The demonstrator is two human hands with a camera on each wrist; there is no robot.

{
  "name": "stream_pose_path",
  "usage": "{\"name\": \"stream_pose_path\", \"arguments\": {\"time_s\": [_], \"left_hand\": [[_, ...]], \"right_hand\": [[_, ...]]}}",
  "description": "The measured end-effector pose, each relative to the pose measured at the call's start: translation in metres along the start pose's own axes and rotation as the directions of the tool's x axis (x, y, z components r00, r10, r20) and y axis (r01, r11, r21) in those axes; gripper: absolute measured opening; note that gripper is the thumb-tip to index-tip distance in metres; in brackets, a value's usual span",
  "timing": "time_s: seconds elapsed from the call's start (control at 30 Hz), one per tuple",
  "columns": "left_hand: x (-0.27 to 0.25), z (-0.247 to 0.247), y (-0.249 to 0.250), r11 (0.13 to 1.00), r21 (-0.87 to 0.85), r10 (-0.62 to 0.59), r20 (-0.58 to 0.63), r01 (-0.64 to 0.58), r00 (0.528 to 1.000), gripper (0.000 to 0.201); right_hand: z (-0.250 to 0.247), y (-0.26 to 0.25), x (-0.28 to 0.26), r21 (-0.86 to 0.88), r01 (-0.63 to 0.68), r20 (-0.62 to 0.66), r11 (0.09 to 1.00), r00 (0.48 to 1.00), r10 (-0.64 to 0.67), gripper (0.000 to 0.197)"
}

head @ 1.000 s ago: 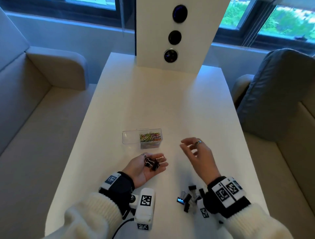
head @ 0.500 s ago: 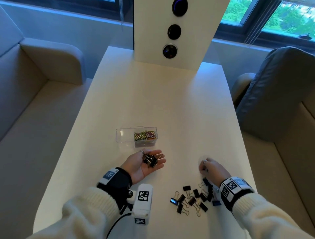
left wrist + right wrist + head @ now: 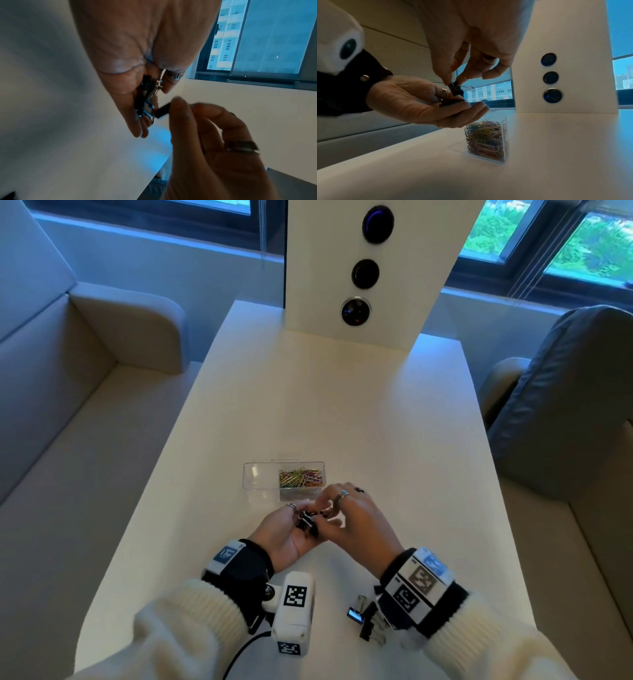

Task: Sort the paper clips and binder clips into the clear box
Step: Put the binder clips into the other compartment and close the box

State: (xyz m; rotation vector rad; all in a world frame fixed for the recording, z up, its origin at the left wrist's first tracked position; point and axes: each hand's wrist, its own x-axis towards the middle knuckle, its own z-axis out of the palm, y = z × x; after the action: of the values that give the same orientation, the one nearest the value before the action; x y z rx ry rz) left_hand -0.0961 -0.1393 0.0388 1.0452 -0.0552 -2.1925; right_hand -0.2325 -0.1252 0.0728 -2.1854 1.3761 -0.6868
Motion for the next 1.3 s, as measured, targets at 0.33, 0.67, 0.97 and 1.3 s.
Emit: {"name": "stream_pose_path", "arguments": {"time_s": [0.33,0.67,0.97,1.3], "left_hand": [[-0.015,-0.019,0.041,0.97,-0.098,0.206,-0.146,-0.221,0.968,0.027],[-0.008,-0.023,0.07,0.943,-0.169,0.236,-0.272,-0.287,0.933,0.021],[-0.025,-0.017,0.068,0.941,-0.082,0.29,-0.305,-0.328,0.907,0.019],[-0.016,-0.011,-0.008,0.299,0.951,0.245,0.005,-0.08,0.97,0.014]], "right_hand": [[0.01,0.031,0.056,-0.165,-0.198,0.19,0.966,0.955,0.228,0.054],[0.035,0.054,0.075,-0.39,-0.106,0.285,0.915,0.93,0.23,0.054],[0.027,0.052,0.078,-0.375,-0.104,0.328,0.921,0.915,0.237,0.057],[-0.039,0.08,-0.007,-0.115,-0.485,0.395,0.867,0.778,0.488,0.037]]}}
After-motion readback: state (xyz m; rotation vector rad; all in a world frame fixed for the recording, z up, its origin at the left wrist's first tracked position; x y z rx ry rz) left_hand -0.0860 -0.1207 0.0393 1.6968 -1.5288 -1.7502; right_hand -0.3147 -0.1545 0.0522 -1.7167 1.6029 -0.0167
